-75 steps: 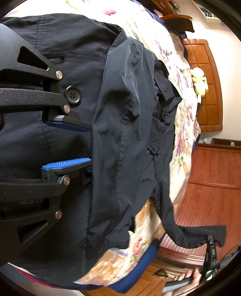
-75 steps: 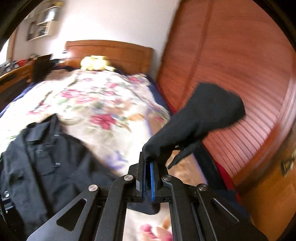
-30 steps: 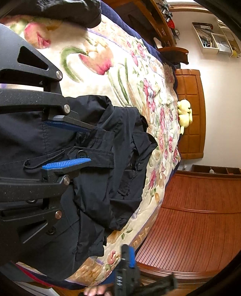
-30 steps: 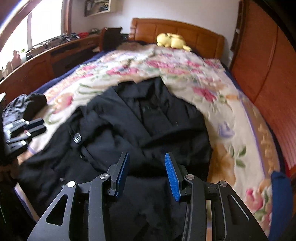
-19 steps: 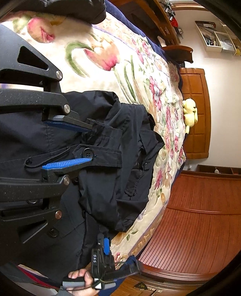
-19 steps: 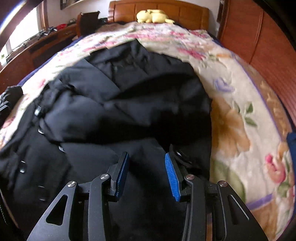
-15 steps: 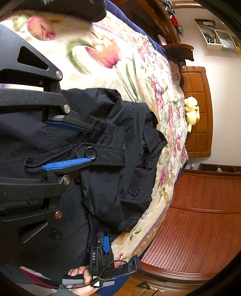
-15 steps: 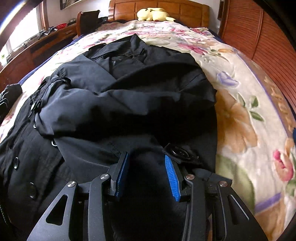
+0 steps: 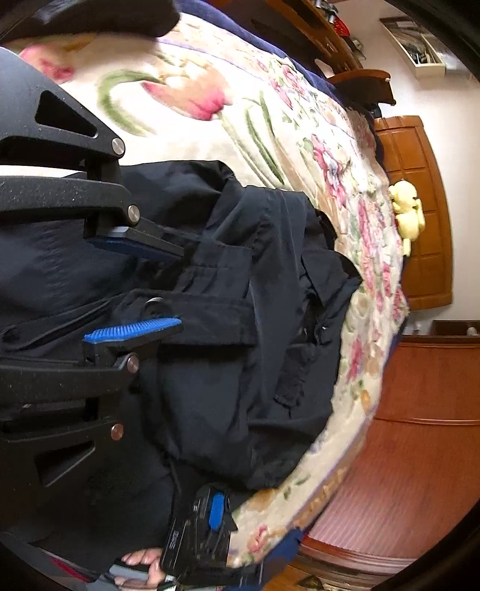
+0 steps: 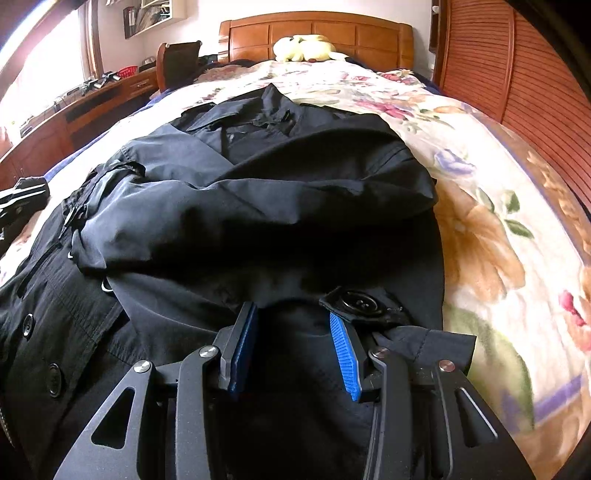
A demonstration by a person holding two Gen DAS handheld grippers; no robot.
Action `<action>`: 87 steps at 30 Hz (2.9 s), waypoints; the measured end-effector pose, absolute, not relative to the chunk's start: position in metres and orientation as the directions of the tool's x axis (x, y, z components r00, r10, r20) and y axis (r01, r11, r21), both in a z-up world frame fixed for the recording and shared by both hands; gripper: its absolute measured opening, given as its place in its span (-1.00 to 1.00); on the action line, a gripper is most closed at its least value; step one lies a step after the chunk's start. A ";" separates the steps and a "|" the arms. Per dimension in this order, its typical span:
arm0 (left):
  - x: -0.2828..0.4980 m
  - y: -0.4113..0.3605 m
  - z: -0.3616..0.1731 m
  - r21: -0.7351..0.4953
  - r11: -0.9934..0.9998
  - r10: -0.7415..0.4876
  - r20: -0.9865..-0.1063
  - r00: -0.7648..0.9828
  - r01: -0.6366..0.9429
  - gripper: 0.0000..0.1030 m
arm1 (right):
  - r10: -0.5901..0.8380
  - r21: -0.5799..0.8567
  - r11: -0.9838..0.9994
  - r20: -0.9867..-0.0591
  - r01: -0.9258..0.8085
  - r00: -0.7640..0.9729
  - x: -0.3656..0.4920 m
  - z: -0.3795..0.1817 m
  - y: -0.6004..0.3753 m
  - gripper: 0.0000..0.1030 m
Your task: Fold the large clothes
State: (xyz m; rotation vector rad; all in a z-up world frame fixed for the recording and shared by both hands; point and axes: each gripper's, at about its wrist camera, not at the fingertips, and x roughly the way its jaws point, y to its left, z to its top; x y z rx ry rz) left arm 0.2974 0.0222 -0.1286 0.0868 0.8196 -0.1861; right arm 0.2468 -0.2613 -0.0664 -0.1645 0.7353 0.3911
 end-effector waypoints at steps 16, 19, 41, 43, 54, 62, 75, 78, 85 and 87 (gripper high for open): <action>0.412 0.028 -0.157 0.036 0.987 -0.053 -0.847 0.529 0.156 -0.14 | 0.345 0.052 0.905 -0.669 -0.422 0.658 0.246 -0.069 -0.272 -0.17; 0.419 0.028 -0.165 0.033 0.987 -0.051 -0.862 0.504 0.157 -0.14 | 0.350 0.057 0.904 -0.668 -0.424 0.656 0.246 -0.070 -0.272 -0.17; 0.387 0.018 -0.125 0.113 0.978 -0.022 -0.784 0.620 0.177 -0.81 | 0.332 0.033 0.907 -0.670 -0.420 0.664 0.246 -0.071 -0.269 -0.17; 0.379 0.023 -0.098 0.164 0.977 0.028 -0.725 0.688 0.133 -0.82 | 0.331 0.031 0.907 -0.668 -0.419 0.667 0.245 -0.071 -0.268 -0.17; 0.314 0.026 -0.027 0.246 0.963 0.050 -0.572 0.819 0.113 -0.83 | 0.332 0.032 0.909 -0.658 -0.416 0.676 0.241 -0.072 -0.269 -0.17; 0.236 0.016 -0.068 0.183 0.967 -0.029 -0.609 0.792 0.176 -0.86 | 0.335 0.035 0.908 -0.659 -0.417 0.674 0.241 -0.072 -0.269 -0.17; 0.160 0.005 -0.111 0.009 0.983 -0.133 -0.656 0.743 0.184 -0.86 | 0.332 0.036 0.909 -0.664 -0.415 0.670 0.242 -0.072 -0.268 -0.17; 0.149 0.002 -0.119 -0.019 0.983 -0.151 -0.661 0.735 0.185 -0.86 | 0.334 0.039 0.909 -0.664 -0.415 0.669 0.242 -0.072 -0.268 -0.17; 0.132 0.000 -0.130 -0.069 0.982 -0.174 -0.677 0.715 0.173 -0.86 | 0.344 0.050 0.908 -0.658 -0.417 0.670 0.242 -0.072 -0.270 -0.17; 0.128 0.002 -0.129 -0.084 0.983 -0.177 -0.674 0.717 0.163 -0.86 | 0.344 0.052 0.908 -0.659 -0.417 0.669 0.241 -0.072 -0.270 -0.17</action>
